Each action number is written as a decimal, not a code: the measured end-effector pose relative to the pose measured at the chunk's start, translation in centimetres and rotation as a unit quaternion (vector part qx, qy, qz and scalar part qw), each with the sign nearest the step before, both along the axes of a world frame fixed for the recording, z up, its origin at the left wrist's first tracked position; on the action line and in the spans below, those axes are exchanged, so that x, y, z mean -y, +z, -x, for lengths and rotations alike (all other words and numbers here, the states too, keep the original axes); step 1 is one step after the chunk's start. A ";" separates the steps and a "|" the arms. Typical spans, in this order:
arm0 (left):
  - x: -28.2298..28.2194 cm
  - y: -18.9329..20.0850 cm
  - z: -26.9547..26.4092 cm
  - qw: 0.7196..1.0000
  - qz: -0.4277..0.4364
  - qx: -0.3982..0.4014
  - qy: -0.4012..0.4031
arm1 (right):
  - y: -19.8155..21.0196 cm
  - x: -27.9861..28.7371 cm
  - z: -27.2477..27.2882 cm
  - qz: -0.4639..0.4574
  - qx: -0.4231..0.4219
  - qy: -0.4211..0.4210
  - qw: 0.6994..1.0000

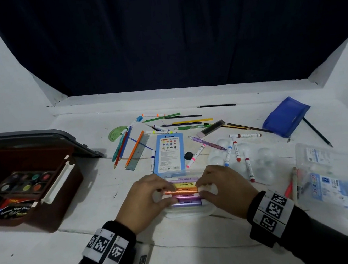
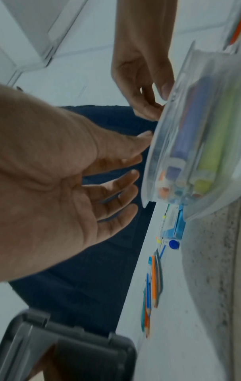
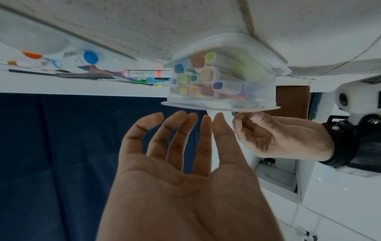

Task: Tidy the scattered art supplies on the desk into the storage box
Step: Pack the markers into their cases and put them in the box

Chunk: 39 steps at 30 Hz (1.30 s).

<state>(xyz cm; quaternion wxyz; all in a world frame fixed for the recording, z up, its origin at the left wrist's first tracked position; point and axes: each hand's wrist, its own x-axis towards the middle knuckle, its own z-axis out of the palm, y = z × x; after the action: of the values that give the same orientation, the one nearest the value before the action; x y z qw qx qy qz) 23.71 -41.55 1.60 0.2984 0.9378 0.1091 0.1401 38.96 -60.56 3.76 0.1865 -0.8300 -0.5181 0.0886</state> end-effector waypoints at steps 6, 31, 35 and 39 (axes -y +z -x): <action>-1.2 -0.8 1.1 0.991 0.052 -0.033 0.122 | -0.8 1.8 -1.0 -0.045 -0.051 -0.102 0.992; -3.1 -1.6 -0.4 0.945 0.257 -0.197 0.044 | 0.1 0.5 -0.4 -0.007 -0.366 -0.158 0.917; -3.0 -1.6 -0.8 0.936 0.283 -0.199 0.067 | 0.0 1.1 -0.4 -0.007 -0.357 -0.159 0.920; -2.5 -0.8 -1.0 0.920 0.337 -0.167 0.108 | 0.0 1.9 -0.5 -0.022 -0.331 -0.168 0.928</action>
<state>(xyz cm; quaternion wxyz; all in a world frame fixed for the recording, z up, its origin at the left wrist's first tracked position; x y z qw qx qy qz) 24.74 -39.06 0.79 0.5571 0.7742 0.2985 -0.0321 39.47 -62.50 3.81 0.3773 -0.8241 -0.2821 0.3144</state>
